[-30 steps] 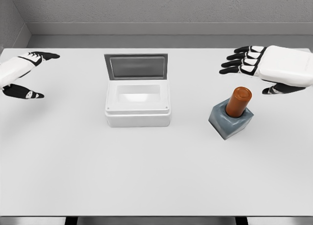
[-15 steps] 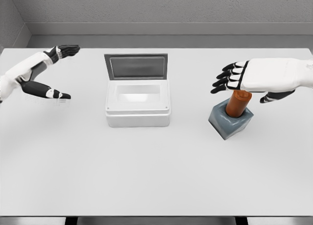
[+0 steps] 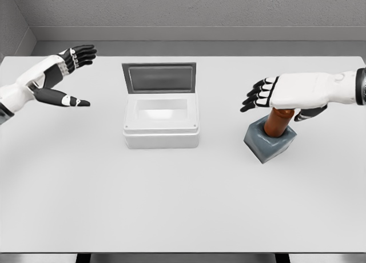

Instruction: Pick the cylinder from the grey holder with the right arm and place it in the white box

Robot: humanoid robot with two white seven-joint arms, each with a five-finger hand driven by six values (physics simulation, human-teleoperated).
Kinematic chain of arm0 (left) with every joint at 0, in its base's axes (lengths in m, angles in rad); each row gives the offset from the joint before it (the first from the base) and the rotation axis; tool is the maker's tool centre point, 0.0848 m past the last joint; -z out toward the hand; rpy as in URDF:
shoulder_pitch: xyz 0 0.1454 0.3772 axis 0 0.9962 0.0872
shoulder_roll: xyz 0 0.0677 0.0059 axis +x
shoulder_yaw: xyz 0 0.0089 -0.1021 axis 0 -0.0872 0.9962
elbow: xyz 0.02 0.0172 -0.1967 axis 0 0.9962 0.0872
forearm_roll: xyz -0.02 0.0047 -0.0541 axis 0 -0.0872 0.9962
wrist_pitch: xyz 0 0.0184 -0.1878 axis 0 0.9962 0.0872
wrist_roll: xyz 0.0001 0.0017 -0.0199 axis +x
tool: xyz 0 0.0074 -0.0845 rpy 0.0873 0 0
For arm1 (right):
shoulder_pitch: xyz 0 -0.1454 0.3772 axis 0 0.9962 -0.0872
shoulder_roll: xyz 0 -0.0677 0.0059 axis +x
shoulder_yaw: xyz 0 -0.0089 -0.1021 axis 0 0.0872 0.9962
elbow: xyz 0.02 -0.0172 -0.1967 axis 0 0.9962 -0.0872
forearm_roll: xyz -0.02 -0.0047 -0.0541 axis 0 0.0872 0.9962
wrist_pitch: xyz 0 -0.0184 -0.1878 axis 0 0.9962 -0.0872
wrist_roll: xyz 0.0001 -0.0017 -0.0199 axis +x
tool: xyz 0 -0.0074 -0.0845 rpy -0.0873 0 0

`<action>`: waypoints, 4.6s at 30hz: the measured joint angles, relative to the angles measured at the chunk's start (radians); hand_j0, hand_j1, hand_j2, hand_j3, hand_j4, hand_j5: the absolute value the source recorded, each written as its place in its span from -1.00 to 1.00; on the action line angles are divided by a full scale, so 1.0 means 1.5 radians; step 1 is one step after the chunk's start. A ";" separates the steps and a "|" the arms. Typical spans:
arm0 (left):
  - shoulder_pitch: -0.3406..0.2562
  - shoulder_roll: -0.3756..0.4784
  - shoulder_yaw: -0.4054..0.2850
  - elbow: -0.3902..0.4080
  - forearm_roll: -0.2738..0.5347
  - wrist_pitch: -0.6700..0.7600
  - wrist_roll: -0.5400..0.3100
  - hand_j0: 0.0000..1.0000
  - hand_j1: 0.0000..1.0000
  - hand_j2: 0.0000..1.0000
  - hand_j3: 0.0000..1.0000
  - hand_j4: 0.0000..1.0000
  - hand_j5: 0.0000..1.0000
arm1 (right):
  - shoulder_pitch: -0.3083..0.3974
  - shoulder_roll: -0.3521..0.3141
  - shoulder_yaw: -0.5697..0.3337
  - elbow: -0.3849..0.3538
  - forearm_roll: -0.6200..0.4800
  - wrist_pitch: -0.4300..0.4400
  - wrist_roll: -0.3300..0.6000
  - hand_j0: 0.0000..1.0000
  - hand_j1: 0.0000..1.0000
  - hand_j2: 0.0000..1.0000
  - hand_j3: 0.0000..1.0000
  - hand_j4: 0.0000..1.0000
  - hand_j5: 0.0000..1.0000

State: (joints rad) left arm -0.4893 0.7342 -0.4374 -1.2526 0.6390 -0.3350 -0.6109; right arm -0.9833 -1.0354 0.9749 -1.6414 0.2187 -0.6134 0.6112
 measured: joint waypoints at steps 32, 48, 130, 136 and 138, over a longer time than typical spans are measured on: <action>-0.050 -0.067 0.008 0.091 -0.004 0.047 0.000 1.00 1.00 1.00 1.00 1.00 1.00 | -0.020 0.000 0.029 0.008 0.088 0.001 0.000 0.20 0.20 0.20 0.20 0.20 0.20; -0.061 -0.074 0.017 0.093 0.017 0.109 0.000 1.00 1.00 1.00 1.00 1.00 1.00 | -0.045 -0.008 0.029 -0.014 0.087 0.000 0.000 0.15 0.15 0.15 0.15 0.15 0.15; -0.058 -0.099 0.011 0.085 0.015 0.117 0.000 1.00 1.00 1.00 1.00 1.00 1.00 | -0.137 0.324 0.031 0.199 0.096 0.000 0.000 0.07 0.07 0.07 0.07 0.07 0.07; -0.058 -0.101 0.011 0.082 0.014 0.116 0.000 1.00 1.00 1.00 1.00 1.00 1.00 | -0.146 0.353 0.031 0.221 0.098 0.000 0.000 0.07 0.07 0.07 0.07 0.07 0.07; -0.058 -0.104 0.011 0.082 0.013 0.116 0.000 1.00 1.00 1.00 1.00 1.00 1.00 | -0.150 0.362 0.035 0.223 0.098 0.000 0.000 0.07 0.07 0.07 0.07 0.07 0.07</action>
State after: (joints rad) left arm -0.5768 0.5786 -0.4213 -1.1294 0.6589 -0.1610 -0.6108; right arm -1.2088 -0.4926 1.0273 -1.3070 0.3661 -0.6135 0.6112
